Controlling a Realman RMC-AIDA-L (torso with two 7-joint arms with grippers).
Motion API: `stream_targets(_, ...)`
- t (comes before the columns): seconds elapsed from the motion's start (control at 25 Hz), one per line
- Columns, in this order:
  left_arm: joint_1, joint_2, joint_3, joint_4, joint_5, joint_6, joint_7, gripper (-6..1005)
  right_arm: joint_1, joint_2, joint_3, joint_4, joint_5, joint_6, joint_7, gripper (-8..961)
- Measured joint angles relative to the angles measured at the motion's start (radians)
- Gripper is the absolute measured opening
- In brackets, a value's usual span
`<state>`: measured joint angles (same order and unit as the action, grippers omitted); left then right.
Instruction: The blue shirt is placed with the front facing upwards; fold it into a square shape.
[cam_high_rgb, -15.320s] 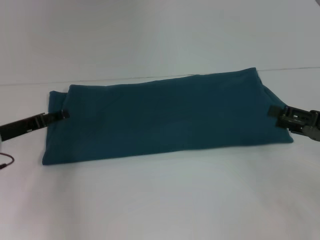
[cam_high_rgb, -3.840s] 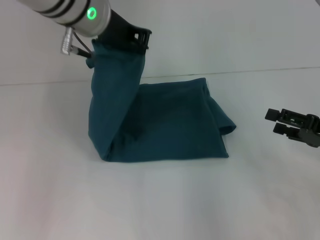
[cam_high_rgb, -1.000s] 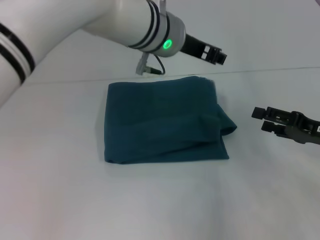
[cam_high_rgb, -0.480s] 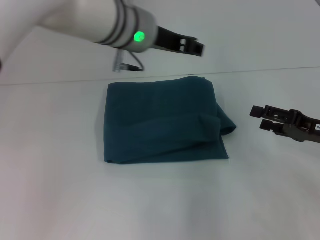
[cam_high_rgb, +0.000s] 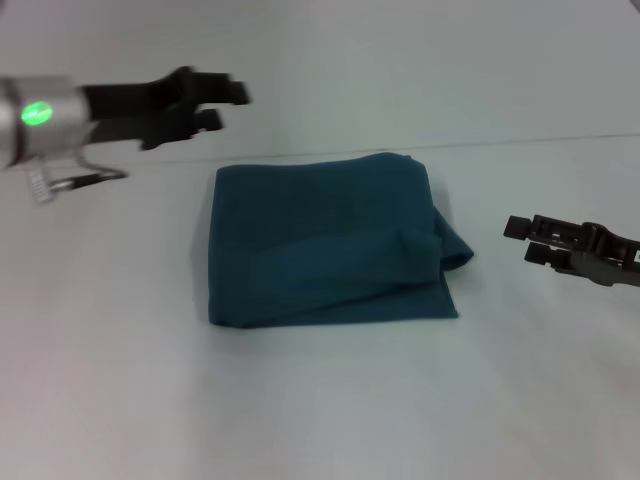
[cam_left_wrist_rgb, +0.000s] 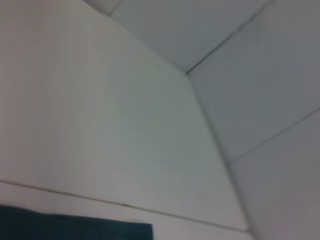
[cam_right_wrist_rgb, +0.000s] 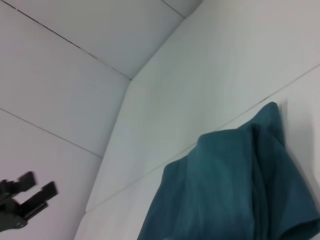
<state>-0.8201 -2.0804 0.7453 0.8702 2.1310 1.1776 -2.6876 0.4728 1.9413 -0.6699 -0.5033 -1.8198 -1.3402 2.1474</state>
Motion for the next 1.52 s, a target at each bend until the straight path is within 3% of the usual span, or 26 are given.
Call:
stream_targets(0.12,0.092,0.035,-0.042,-0.048,-0.148,0.059,0.083,528,0.005,-0.001,0.000,-0.003,-0.021,0.000,0.002,863)
stream_targets(0.32,0.176,0.053,-0.186,-0.090,-0.159,0.285,0.319,534,0.015,-0.011,0.000,-0.006,-0.042,-0.012,0.007,862)
stream_targets(0.48,0.214,0.047,-0.197,-0.089,-0.131,0.360,0.410,570,0.026,-0.020,0.000,-0.016,-0.058,-0.028,0.021,863)
stream_targets(0.52,0.253,0.030,-0.197,-0.087,-0.119,0.406,0.480,599,0.032,-0.025,0.000,-0.019,-0.069,-0.033,0.027,863)
stream_targets(0.6,0.272,0.021,-0.196,-0.087,-0.112,0.422,0.501,658,0.051,-0.040,-0.001,-0.032,-0.104,-0.042,0.056,864)
stream_targets(0.68,0.294,0.013,-0.198,-0.087,-0.100,0.427,0.501,716,0.079,-0.058,-0.001,-0.056,-0.161,-0.048,0.115,864)
stream_targets(0.84,0.336,-0.005,-0.210,-0.085,-0.095,0.446,0.502,925,0.148,-0.087,-0.002,-0.118,-0.249,-0.042,0.251,864)
stream_targets(0.96,0.349,-0.010,-0.216,-0.084,-0.095,0.467,0.507,930,0.214,-0.096,-0.002,-0.146,-0.334,-0.017,0.334,863)
stream_targets(1.24,0.381,-0.015,-0.250,-0.066,-0.094,0.520,0.511,936,0.354,-0.094,-0.003,-0.156,-0.537,0.047,0.466,863)
stream_targets(1.52,0.384,-0.014,-0.295,-0.062,-0.103,0.540,0.512,936,0.451,-0.058,-0.068,-0.164,-0.697,0.130,0.554,863)
